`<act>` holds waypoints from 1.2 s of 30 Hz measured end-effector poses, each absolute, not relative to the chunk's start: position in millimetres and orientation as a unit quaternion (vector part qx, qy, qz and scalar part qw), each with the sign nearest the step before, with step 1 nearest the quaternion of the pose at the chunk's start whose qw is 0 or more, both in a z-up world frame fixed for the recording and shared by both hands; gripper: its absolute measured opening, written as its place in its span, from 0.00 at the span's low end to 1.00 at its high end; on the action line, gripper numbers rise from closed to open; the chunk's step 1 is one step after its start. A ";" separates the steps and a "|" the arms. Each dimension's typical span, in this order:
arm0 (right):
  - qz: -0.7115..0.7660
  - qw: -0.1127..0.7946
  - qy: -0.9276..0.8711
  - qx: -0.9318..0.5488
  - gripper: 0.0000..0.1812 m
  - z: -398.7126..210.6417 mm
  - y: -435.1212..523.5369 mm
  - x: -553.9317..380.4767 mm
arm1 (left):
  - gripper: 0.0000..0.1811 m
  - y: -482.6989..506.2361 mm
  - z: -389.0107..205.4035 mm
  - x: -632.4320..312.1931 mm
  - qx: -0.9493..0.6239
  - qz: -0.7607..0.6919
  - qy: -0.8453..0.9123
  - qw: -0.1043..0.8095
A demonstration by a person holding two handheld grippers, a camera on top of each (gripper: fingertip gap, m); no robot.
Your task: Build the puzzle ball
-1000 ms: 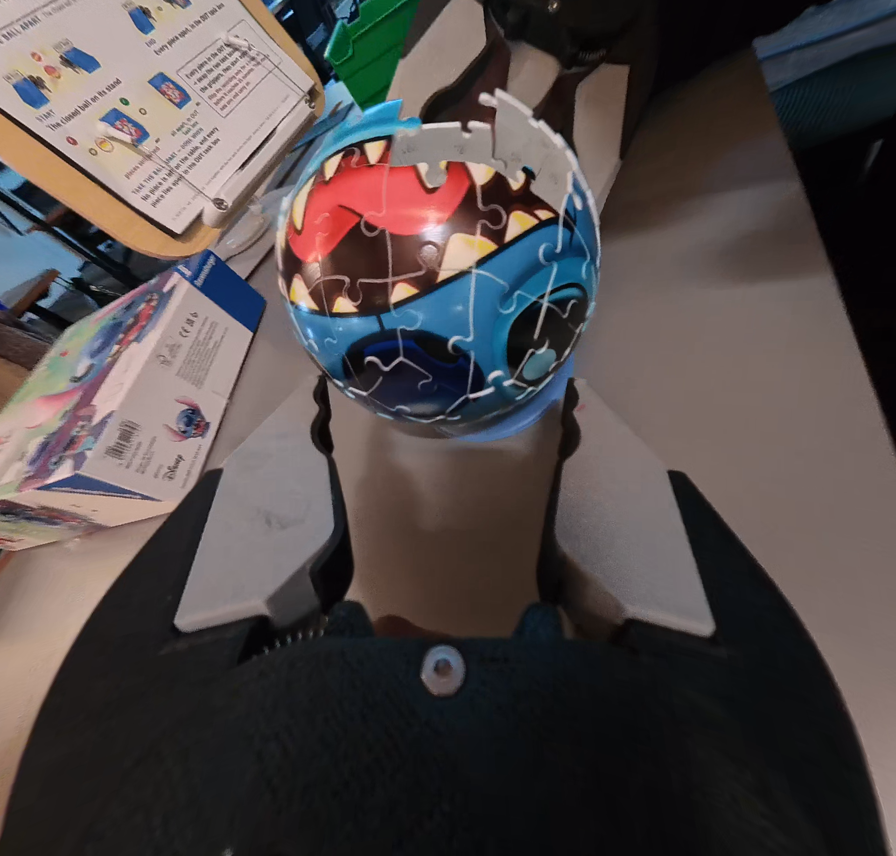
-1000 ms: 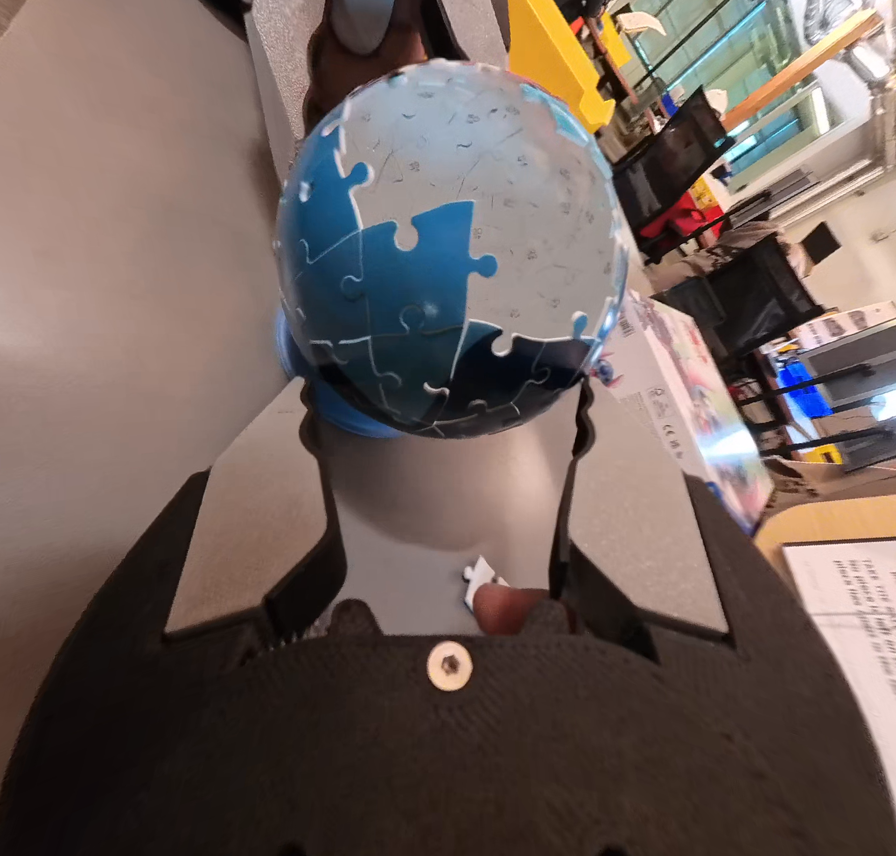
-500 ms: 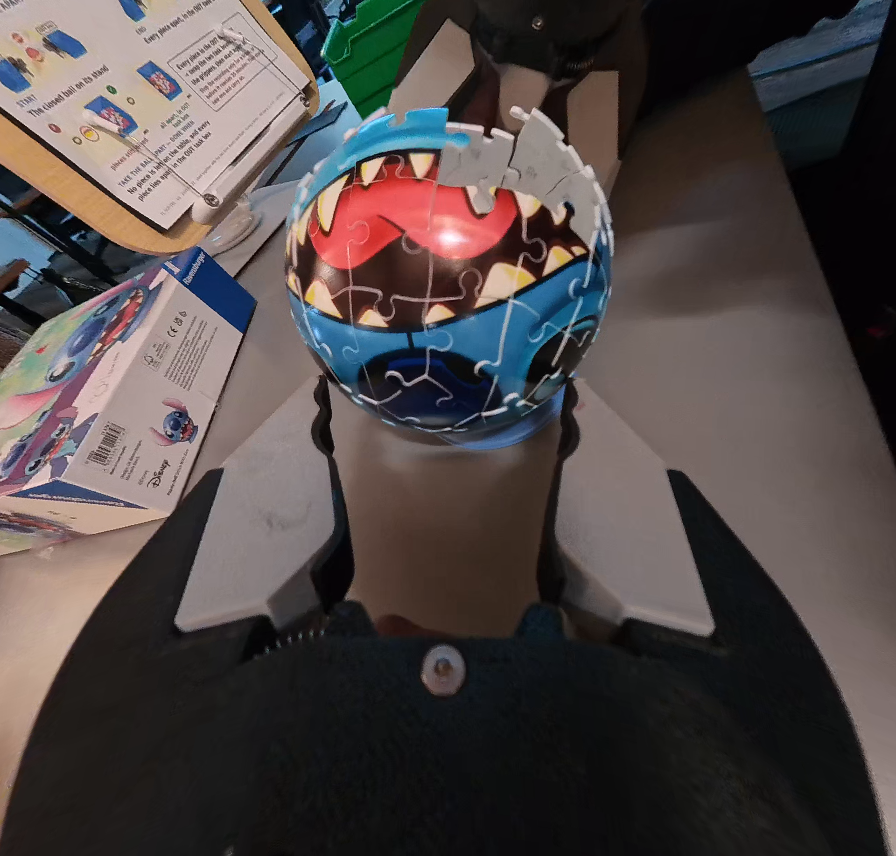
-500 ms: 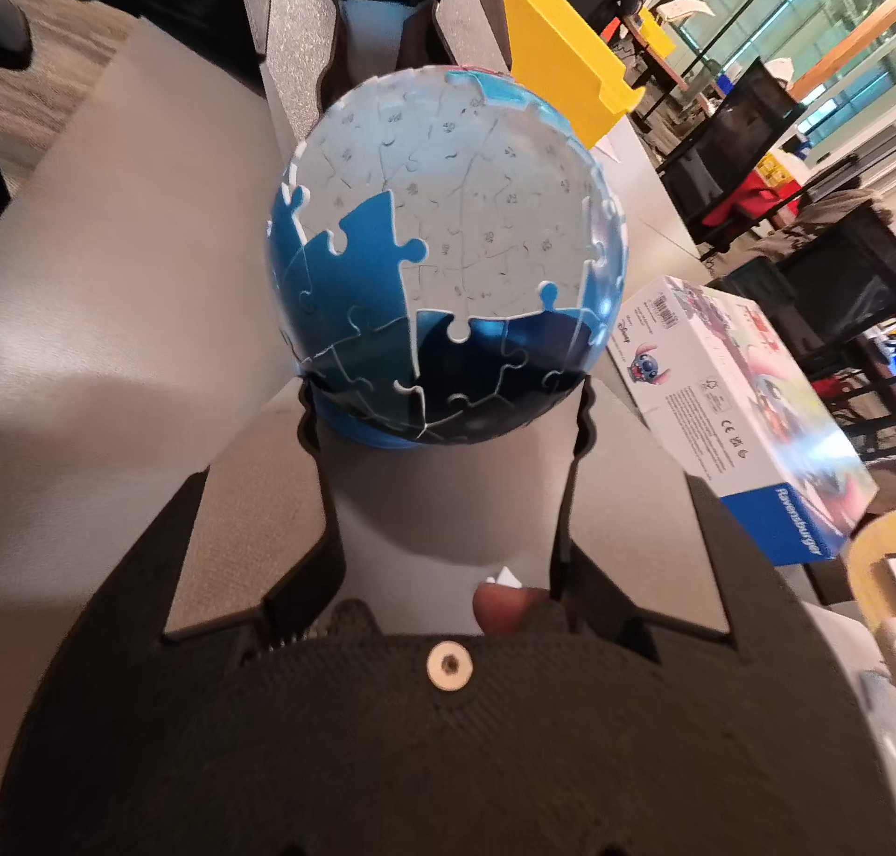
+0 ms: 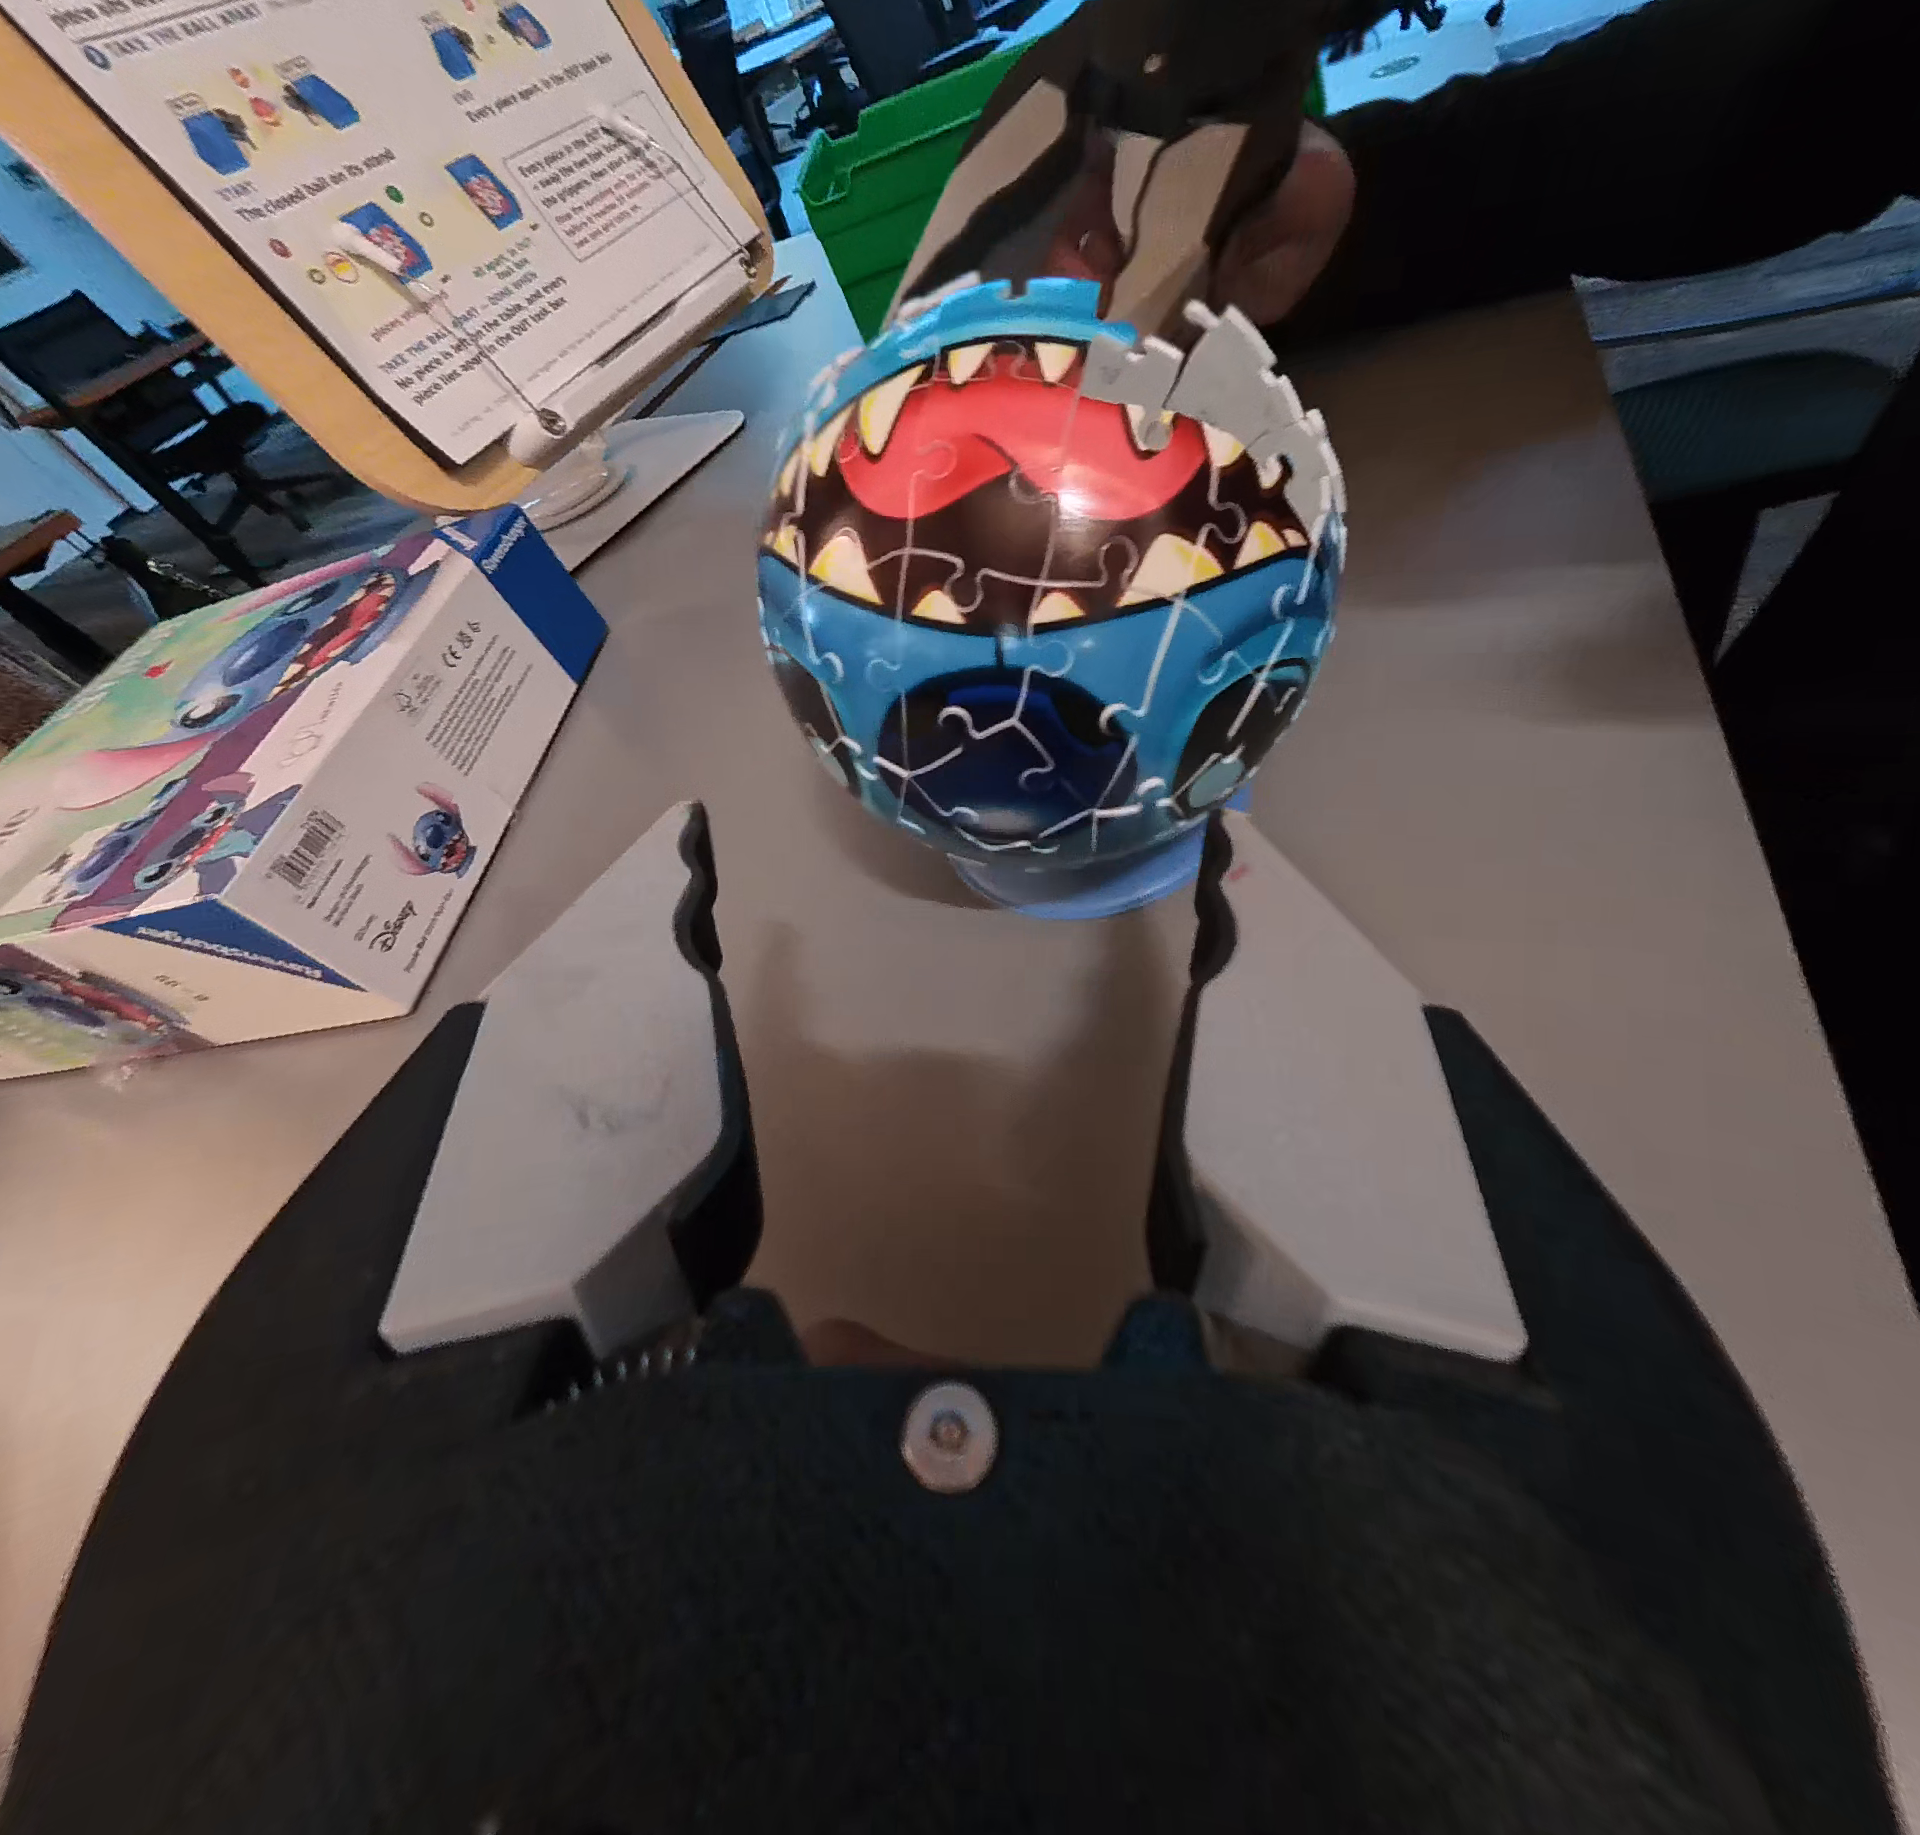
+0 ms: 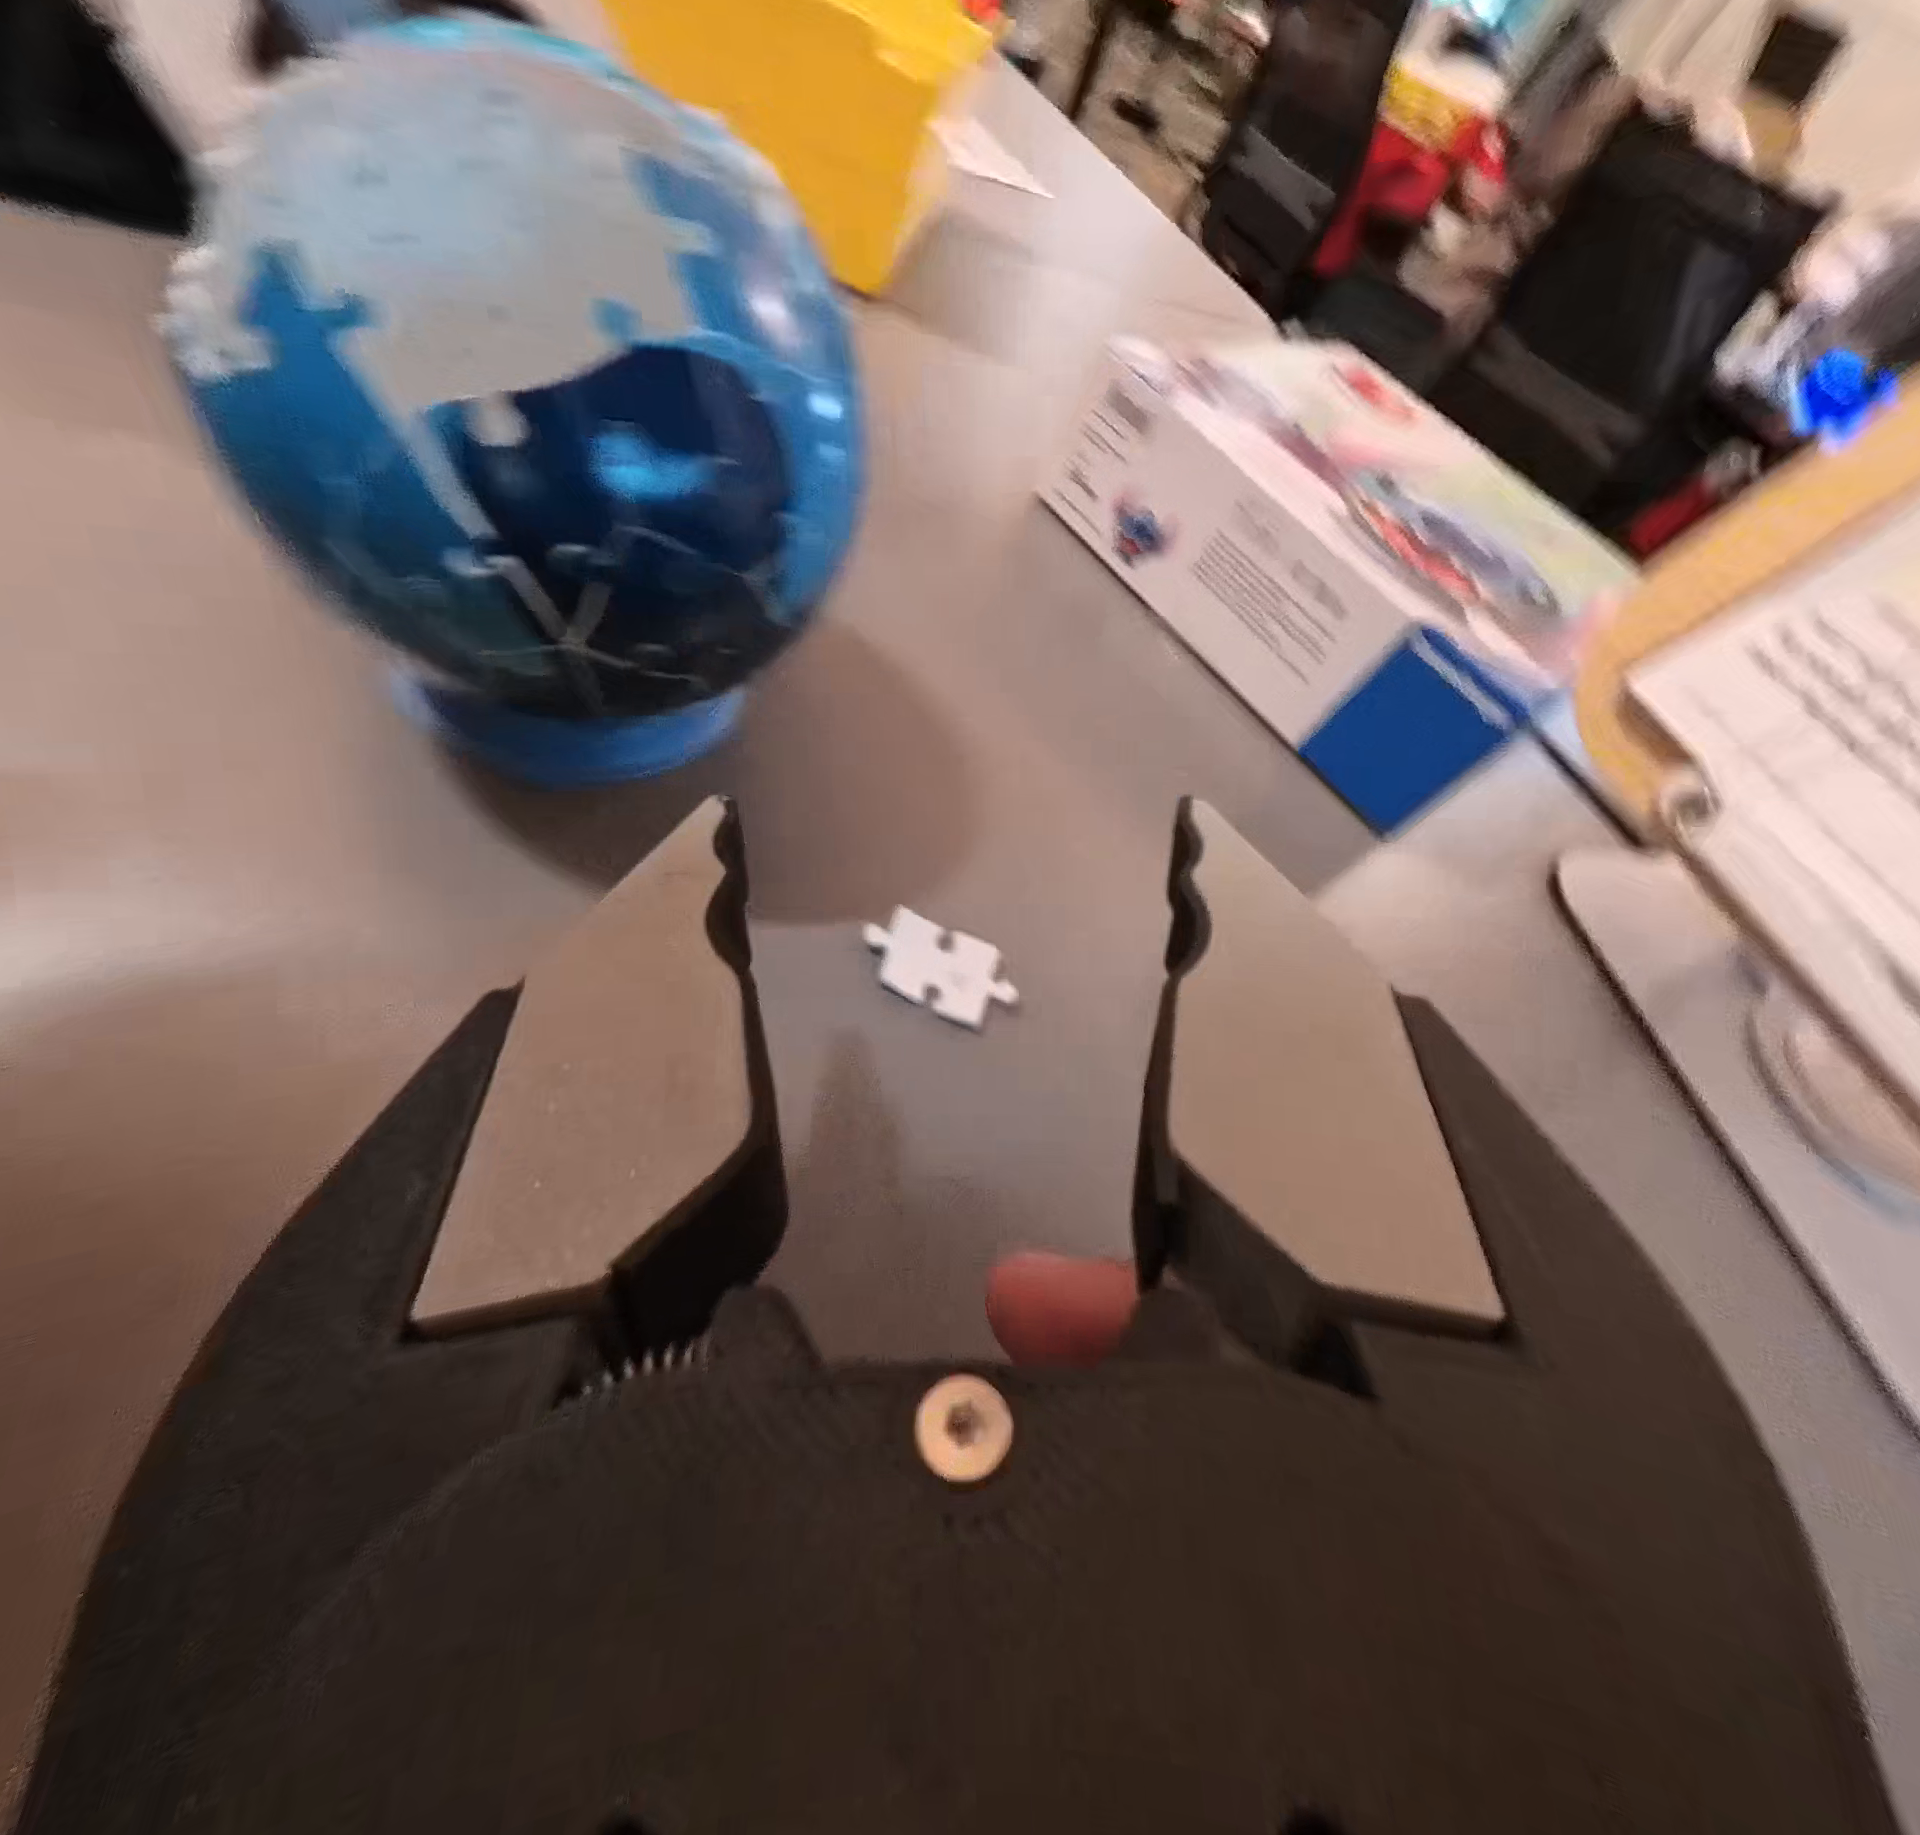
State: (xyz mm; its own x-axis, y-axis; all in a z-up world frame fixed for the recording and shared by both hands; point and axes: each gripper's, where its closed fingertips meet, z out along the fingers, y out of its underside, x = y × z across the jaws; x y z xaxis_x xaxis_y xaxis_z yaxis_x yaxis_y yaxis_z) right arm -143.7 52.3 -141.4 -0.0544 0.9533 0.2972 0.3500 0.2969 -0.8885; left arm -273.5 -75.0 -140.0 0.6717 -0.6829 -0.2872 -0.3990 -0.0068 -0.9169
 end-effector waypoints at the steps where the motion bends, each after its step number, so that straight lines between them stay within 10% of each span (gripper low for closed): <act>1: 0.327 0.448 -0.642 -0.530 0.44 -146.0 59.2 -142.5 | 0.50 -75.0 -137.7 -273.9 -0.698 -0.122 0.384 0.592; 11: 0.277 0.302 -0.630 -0.659 0.26 -207.3 63.2 -143.0 | 0.47 -78.0 -138.2 -280.8 -0.704 -0.114 0.363 0.599; 21: 0.178 0.346 -0.697 -0.603 0.05 -209.9 60.6 -150.9 | 0.44 -78.8 -135.8 -287.1 -0.708 -0.112 0.343 0.607; 36: 0.250 0.379 -0.664 -0.595 0.00 -160.2 65.5 -146.0 | 0.34 -62.9 -77.5 -277.7 -0.690 -0.077 0.358 0.624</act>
